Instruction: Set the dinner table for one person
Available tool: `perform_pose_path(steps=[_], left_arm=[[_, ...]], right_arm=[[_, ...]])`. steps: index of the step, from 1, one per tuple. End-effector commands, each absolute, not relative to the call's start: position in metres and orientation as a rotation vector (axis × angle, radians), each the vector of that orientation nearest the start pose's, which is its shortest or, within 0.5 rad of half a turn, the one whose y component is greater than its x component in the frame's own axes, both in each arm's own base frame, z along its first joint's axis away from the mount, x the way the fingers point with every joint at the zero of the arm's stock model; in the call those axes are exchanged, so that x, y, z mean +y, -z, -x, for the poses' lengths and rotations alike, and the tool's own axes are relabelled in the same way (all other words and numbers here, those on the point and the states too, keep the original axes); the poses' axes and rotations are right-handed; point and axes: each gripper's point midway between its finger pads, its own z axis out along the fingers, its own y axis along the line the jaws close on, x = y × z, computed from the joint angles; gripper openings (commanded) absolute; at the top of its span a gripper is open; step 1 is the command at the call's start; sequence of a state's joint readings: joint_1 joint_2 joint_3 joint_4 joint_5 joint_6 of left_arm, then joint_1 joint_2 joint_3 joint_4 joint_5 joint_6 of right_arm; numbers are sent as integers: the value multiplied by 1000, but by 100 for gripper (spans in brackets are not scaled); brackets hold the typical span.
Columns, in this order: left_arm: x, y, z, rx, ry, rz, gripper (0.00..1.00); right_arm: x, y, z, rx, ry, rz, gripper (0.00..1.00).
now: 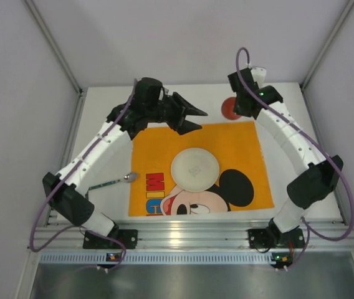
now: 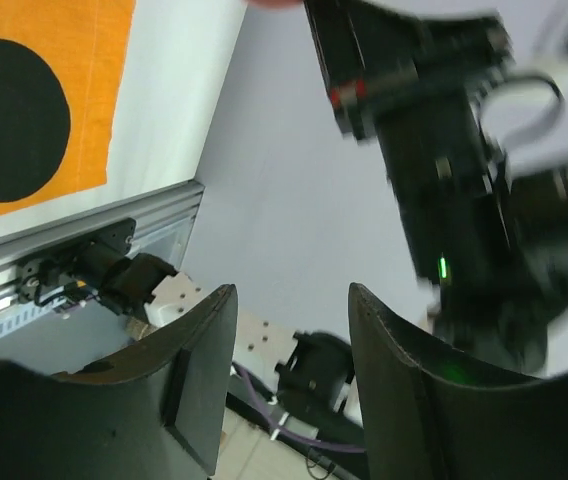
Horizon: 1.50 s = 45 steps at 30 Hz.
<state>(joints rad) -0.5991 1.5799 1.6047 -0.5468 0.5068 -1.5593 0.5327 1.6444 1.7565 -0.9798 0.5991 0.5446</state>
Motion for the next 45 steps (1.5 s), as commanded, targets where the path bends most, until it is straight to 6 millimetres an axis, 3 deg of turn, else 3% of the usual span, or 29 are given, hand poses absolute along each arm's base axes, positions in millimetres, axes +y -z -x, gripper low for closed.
perform_pose_path(steps=[1, 2, 6, 7, 10, 16, 20, 24, 26, 27, 29, 30, 33, 39, 45], left_arm=[[-306, -376, -266, 2431, 1577, 604, 54], [-297, -375, -259, 2440, 1558, 600, 53], [-266, -364, -259, 2442, 1396, 540, 53], [-253, -364, -266, 2411, 1286, 483, 53], [-222, -344, -269, 2446, 978, 409, 52], [-174, -302, -258, 2520, 621, 344, 52], [-153, -283, -245, 2545, 505, 365, 52], [-135, -265, -239, 2551, 393, 431, 52], [-127, -250, -234, 2576, 331, 452, 52], [-124, -246, -233, 2580, 309, 463, 51], [-118, -235, -234, 2593, 261, 465, 51], [-115, -232, -236, 2595, 235, 448, 50], [-99, -225, -245, 2591, 158, 453, 49], [-59, -207, -260, 2601, 101, 621, 48], [-23, -156, -240, 2683, -26, 962, 48]], right_arm=[[117, -256, -396, 2340, 81, -314, 0], [109, -254, -398, 2354, 78, -329, 0], [108, -237, -394, 2471, -31, -356, 0], [118, -232, -390, 2515, -111, -339, 0], [123, -208, -389, 2612, -178, -354, 0], [98, -172, -392, 2716, -101, -400, 0], [73, -146, -393, 2767, -38, -471, 0], [65, -134, -395, 2795, -48, -494, 0], [65, -132, -396, 2796, -62, -487, 3], [68, -132, -396, 2801, -80, -483, 16], [70, -138, -398, 2787, -104, -474, 29], [73, -143, -399, 2780, -130, -467, 41], [81, -171, -403, 2721, -207, -438, 58], [98, -231, -402, 2620, -294, -372, 68], [96, -274, -386, 2545, -330, -337, 71]])
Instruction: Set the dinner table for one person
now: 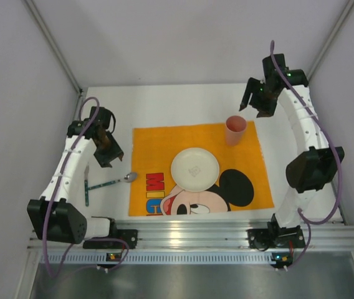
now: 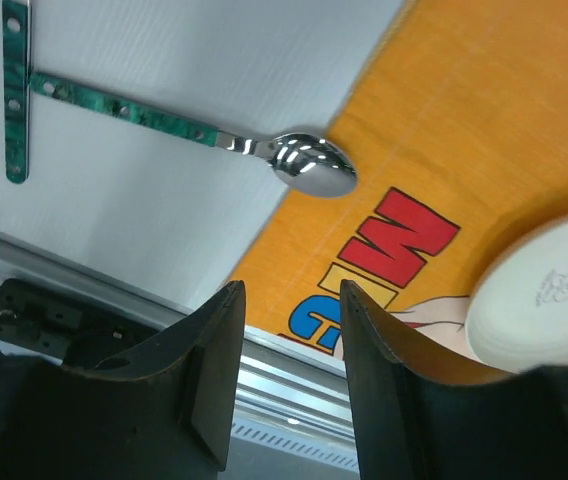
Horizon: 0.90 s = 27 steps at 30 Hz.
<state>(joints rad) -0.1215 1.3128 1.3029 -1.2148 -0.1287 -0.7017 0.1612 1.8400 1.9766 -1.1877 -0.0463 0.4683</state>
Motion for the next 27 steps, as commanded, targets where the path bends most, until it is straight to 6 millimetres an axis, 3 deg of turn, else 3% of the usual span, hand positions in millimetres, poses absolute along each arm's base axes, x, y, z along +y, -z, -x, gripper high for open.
perform_pose_path(steps=[1, 4, 6, 9, 11, 12, 13, 14, 15, 16, 17, 19, 22, 24, 27], left_arm=[[-23, -150, -243, 2667, 2, 1003, 48], [-21, -124, -238, 2629, 59, 1207, 48], [-13, -107, -241, 2550, 77, 1390, 48], [-4, -96, -250, 2469, 80, 1500, 49], [6, -93, -260, 2506, 25, 1384, 49], [11, -100, -273, 2509, 17, 1311, 49], [11, -93, -280, 2574, 6, 1239, 49], [13, -90, -285, 2666, -3, 1040, 49], [16, -94, -295, 2690, -16, 966, 47], [20, -77, -297, 2763, -67, 920, 42], [24, -71, -300, 2806, -88, 792, 41], [24, -49, -305, 2861, -81, 717, 41], [3, -40, -309, 2923, 105, 636, 30], [-19, -48, -314, 2897, 300, 611, 15], [-38, -68, -320, 2809, 479, 536, 0]], right_arm=[[96, -282, -379, 2530, -344, -333, 71], [98, -294, -366, 2509, -387, -312, 71], [98, -289, -358, 2524, -388, -303, 71], [95, -280, -346, 2546, -375, -277, 71], [94, -273, -336, 2570, -369, -268, 71], [94, -271, -333, 2577, -376, -269, 71], [95, -273, -330, 2566, -385, -265, 71], [96, -266, -326, 2582, -389, -268, 71], [97, -264, -324, 2586, -399, -265, 71], [98, -265, -323, 2573, -412, -264, 71], [99, -259, -320, 2591, -413, -268, 71], [100, -255, -319, 2600, -425, -268, 71], [99, -254, -316, 2609, -414, -262, 70], [97, -252, -315, 2610, -395, -262, 70], [95, -247, -313, 2622, -381, -271, 70]])
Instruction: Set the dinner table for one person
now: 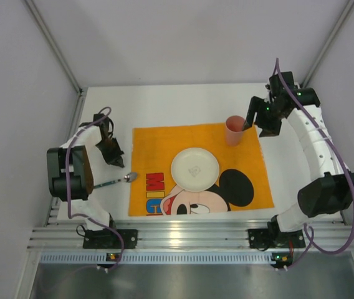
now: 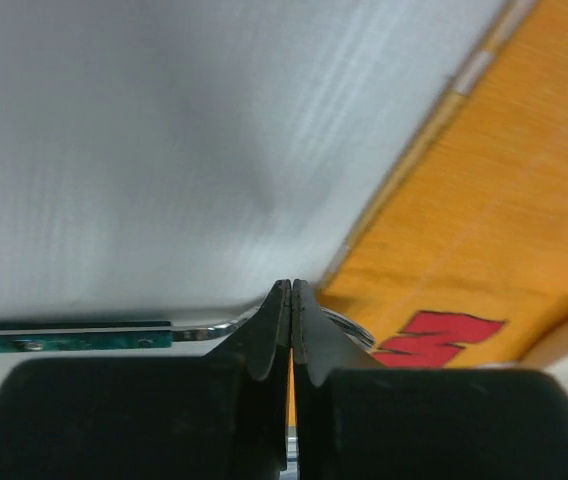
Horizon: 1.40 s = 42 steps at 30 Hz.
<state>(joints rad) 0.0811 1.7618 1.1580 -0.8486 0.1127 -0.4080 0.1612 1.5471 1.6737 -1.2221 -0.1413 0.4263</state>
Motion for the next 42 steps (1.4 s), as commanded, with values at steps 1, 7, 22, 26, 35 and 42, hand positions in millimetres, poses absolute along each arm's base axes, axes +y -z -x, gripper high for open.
perform_pose_path(steps=[1, 7, 22, 26, 35, 42], left_arm=[[-46, -78, -320, 2783, 540, 502, 0], [-63, -105, -297, 2737, 677, 396, 0], [-109, -57, -242, 2927, 645, 300, 0], [-93, -39, -249, 2982, 483, 315, 0], [-46, -40, -312, 2937, 86, 371, 0], [21, -88, -378, 2754, -109, 590, 0]], right_arm=[[94, -246, -313, 2623, -381, -278, 70], [92, -240, -309, 2635, -360, -291, 69], [92, -241, -313, 2632, -346, -310, 69], [92, -241, -313, 2632, -350, -311, 69], [87, -243, -306, 2637, -318, -298, 69], [83, -241, -300, 2647, -295, -288, 68]])
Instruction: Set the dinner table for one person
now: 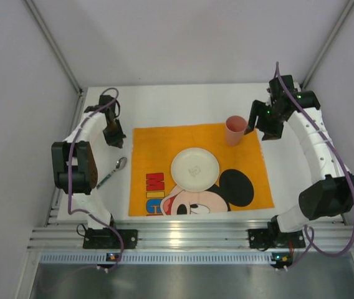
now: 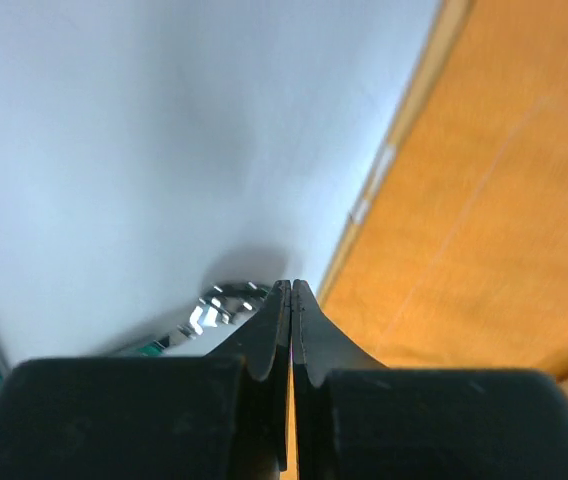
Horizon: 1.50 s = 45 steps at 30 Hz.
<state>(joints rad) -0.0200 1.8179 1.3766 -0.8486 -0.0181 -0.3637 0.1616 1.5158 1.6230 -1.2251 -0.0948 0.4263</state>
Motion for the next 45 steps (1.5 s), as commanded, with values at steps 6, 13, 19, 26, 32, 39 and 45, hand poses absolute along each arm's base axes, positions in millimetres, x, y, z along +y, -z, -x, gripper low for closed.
perform_pose_path(steps=[6, 13, 19, 26, 32, 39, 45], left_arm=[[31, -131, -385, 2670, -111, 591, 0], [31, -115, -328, 2764, -150, 517, 73], [27, -84, -294, 2864, -155, 498, 72], [17, -68, -287, 2886, -117, 400, 68], [24, -47, -285, 2961, -211, 347, 61], [36, -29, -287, 3015, -316, 317, 57], [41, -10, -292, 3054, -364, 309, 53]], right_arm=[[80, -235, -296, 2650, -273, -283, 69], [87, -217, -296, 2678, -318, -279, 69], [87, -212, -300, 2690, -312, -250, 70], [93, -205, -299, 2706, -358, -243, 70], [96, -201, -296, 2720, -374, -233, 70], [95, -196, -288, 2728, -371, -230, 70], [92, -195, -280, 2728, -353, -232, 70]])
